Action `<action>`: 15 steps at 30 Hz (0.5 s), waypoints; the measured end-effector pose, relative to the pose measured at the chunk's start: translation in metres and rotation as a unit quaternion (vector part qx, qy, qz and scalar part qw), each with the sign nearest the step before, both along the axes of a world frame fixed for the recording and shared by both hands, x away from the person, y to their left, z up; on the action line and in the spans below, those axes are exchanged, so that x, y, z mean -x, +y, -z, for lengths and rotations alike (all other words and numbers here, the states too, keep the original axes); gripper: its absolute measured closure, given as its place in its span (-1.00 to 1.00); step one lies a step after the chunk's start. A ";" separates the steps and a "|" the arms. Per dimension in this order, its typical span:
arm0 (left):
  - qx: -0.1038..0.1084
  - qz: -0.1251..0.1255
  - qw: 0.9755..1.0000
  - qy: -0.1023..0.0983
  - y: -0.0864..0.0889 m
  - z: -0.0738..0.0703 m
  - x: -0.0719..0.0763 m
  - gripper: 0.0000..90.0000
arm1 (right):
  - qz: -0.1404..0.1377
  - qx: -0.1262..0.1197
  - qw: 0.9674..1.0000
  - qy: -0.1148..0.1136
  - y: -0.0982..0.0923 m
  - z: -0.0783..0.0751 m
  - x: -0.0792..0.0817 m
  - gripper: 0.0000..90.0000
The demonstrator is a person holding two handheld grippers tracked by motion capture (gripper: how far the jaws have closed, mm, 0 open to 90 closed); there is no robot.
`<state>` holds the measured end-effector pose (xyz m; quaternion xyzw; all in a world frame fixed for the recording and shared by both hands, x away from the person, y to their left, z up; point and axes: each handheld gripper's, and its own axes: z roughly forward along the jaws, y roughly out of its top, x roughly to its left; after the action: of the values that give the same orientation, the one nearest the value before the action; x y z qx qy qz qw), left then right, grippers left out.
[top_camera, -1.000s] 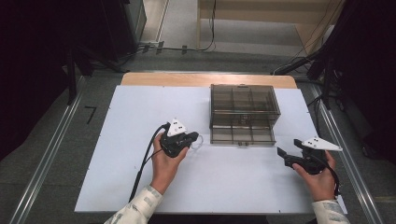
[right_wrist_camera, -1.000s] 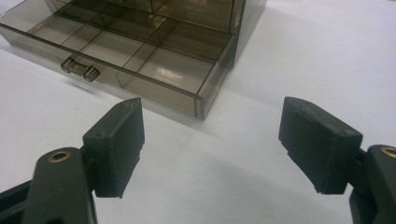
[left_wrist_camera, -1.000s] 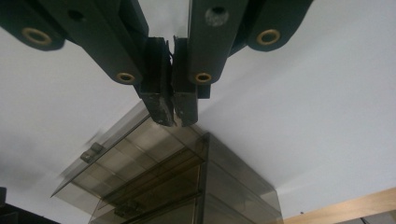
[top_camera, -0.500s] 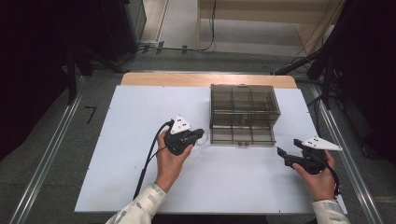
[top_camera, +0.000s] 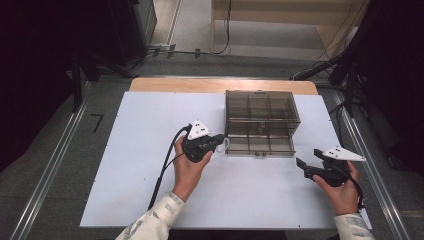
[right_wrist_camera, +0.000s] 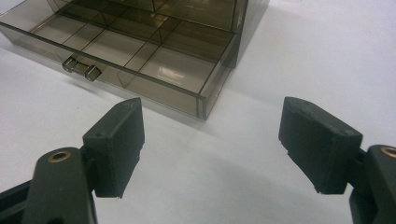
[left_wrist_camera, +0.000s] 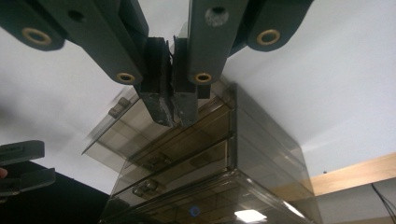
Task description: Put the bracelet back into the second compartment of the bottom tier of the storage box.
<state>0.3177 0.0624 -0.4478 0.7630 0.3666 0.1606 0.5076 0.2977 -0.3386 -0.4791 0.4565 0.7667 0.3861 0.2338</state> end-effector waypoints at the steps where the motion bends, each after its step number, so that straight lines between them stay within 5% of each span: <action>1: 0.001 0.002 1.000 -0.001 -0.002 0.000 -0.001 0.96 | 0.001 0.000 1.000 0.001 0.000 0.000 0.000 -0.53; 15: 0.003 0.021 1.000 -0.006 -0.026 -0.003 -0.009 0.96 | 0.002 -0.002 1.000 0.000 -0.001 0.000 0.001 -0.53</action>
<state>0.3270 0.0360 -0.4446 0.7677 0.3484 0.1532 0.5155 0.2971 -0.3398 -0.4790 0.4584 0.7652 0.3872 0.2332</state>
